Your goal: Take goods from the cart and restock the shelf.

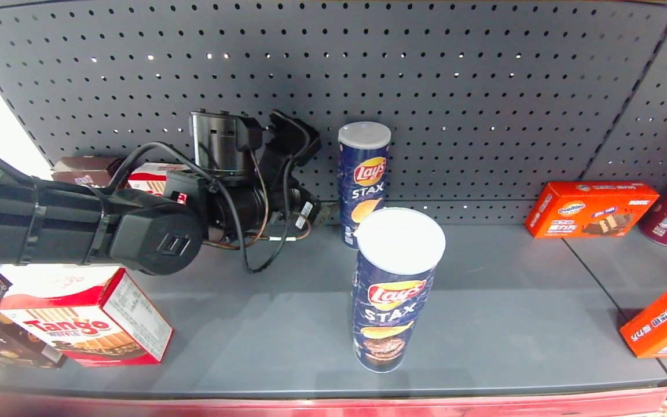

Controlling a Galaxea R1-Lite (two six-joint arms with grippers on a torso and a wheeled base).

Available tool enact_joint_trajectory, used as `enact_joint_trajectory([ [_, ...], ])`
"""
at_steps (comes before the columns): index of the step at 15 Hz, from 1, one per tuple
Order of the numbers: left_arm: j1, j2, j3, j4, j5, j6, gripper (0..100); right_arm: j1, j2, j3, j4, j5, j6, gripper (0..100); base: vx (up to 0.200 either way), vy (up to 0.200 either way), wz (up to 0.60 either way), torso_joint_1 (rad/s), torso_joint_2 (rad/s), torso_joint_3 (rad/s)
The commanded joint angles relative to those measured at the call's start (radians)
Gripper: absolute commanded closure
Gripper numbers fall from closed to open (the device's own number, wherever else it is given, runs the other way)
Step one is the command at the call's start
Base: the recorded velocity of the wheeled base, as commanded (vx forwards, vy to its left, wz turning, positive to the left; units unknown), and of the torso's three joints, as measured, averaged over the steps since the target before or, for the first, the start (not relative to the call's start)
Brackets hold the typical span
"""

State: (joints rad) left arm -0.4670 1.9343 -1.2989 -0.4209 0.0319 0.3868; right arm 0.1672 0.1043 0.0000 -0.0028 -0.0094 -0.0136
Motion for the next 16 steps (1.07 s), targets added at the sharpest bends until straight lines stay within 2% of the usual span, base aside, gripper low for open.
enact_joint_trajectory([
  [1, -0.001, 0.003, 0.000, 0.001, 0.000, 0.000, 0, 0.000, 0.002, 0.000, 0.000, 0.000, 0.000, 0, 0.000, 0.000, 0.00, 0.000, 0.00, 0.000],
  [13, -0.016, 0.006, 0.000, 0.001, 0.002, -0.005, 0, 0.000, 0.002, 0.000, 0.000, 0.000, 0.000, 0, 0.000, 0.000, 0.00, 0.000, 0.00, 0.000],
  [16, -0.005, -0.015, 0.003, -0.029, 0.002, -0.002, 0, 0.000, 0.002, 0.000, 0.000, 0.000, 0.000, 0, 0.000, 0.000, 0.00, 0.000, 0.00, 0.000],
])
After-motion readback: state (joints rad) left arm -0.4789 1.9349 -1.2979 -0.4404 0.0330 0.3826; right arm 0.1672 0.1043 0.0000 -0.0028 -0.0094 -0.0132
